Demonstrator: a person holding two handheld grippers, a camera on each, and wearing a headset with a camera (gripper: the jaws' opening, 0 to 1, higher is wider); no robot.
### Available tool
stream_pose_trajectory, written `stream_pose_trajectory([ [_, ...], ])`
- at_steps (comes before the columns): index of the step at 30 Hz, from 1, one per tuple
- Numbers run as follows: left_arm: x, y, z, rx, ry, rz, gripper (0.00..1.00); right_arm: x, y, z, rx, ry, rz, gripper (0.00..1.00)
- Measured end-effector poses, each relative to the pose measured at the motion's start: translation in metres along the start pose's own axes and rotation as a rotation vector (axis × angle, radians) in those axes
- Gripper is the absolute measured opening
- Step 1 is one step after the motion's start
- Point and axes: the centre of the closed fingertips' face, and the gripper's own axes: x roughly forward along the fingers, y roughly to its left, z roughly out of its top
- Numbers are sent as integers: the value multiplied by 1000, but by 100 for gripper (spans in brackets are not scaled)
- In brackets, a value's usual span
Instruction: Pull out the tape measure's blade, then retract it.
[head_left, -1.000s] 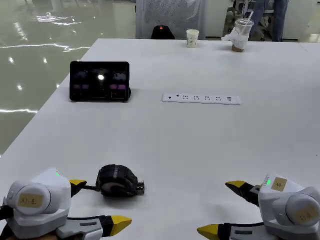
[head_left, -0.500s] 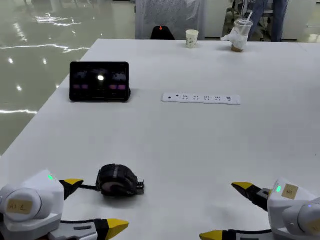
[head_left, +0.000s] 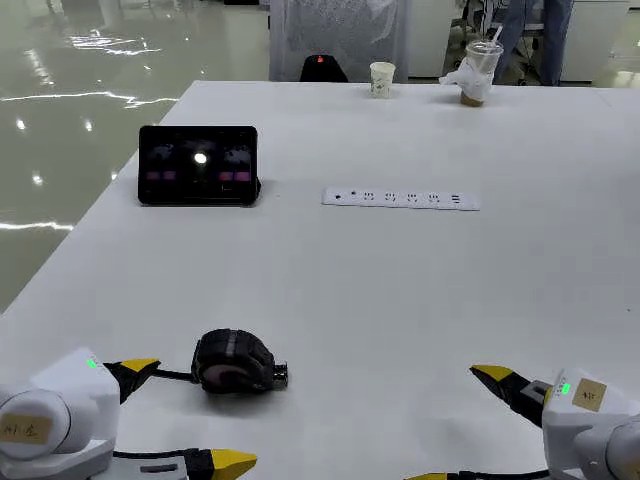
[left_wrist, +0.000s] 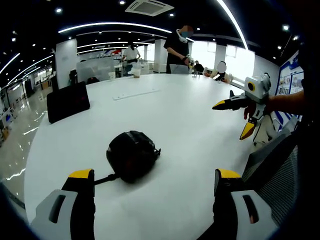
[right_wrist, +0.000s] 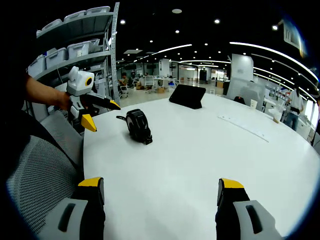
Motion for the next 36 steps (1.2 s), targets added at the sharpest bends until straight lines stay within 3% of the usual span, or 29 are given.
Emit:
stream_pose_trajectory([
  [7, 1, -3, 0, 39, 9, -4, 99, -2, 2, -3, -11, 11, 3, 99],
  [23, -2, -5, 7, 22, -19, -13, 99, -5, 0, -4, -3, 11, 1, 99],
  [36, -2, -11, 4, 20, -6, -39, 99, -6, 1, -7, 7, 19, -2, 99],
])
